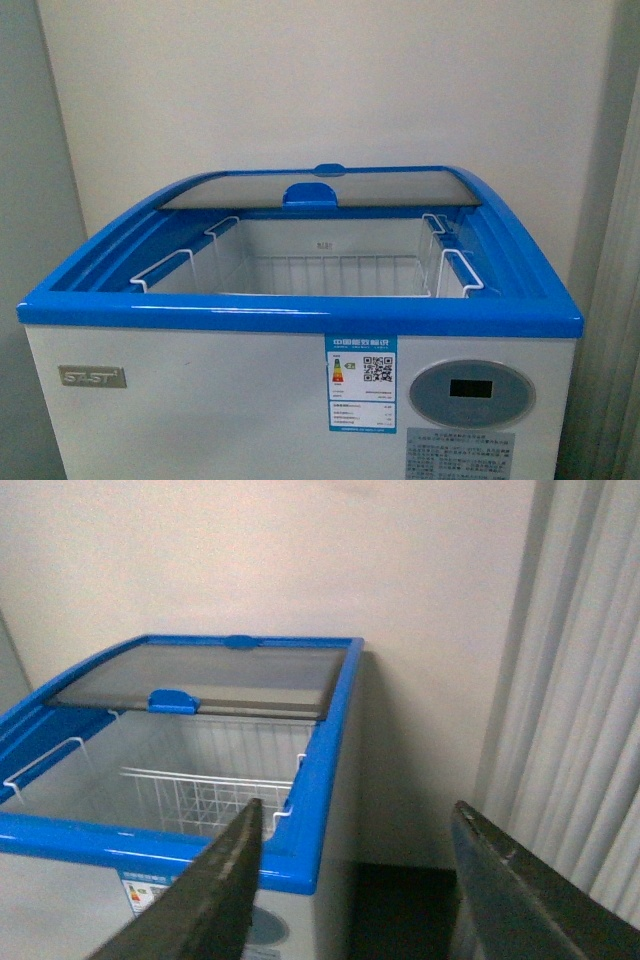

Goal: Put drink in fridge

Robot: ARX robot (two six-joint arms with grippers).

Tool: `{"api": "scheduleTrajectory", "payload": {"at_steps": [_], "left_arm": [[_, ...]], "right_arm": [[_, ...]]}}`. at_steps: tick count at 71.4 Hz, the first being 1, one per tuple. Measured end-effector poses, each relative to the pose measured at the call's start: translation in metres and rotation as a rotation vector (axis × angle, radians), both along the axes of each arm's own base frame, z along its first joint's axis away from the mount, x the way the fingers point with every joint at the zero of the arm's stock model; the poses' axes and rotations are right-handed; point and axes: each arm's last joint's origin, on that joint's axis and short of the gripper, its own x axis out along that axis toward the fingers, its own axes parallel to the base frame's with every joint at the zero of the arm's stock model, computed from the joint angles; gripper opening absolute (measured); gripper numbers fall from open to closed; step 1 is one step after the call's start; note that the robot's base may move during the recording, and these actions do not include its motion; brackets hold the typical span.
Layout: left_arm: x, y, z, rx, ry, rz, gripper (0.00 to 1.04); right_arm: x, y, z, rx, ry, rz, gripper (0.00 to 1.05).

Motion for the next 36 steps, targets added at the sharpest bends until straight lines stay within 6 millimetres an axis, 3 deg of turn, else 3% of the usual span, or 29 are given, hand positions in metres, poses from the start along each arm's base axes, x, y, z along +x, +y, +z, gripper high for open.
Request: {"api": "scheduleTrajectory", "payload": {"at_steps": [6,15,36], "left_arm": [[0.000,0.000,0.000,0.000,0.000,0.000,0.03],[0.000,0.000,0.000,0.000,0.000,-0.001,0.03],[0.000,0.000,0.000,0.000,0.000,-0.001,0.03]], "right_arm": [[0.000,0.000,-0.031,-0.003,0.040,-0.003,0.25],[-0.005,0.000,-0.061,-0.009,0.053,-0.004,0.02],[-0.015,0.000,-0.099,-0.009,0.050,-0.003,0.03]]}}
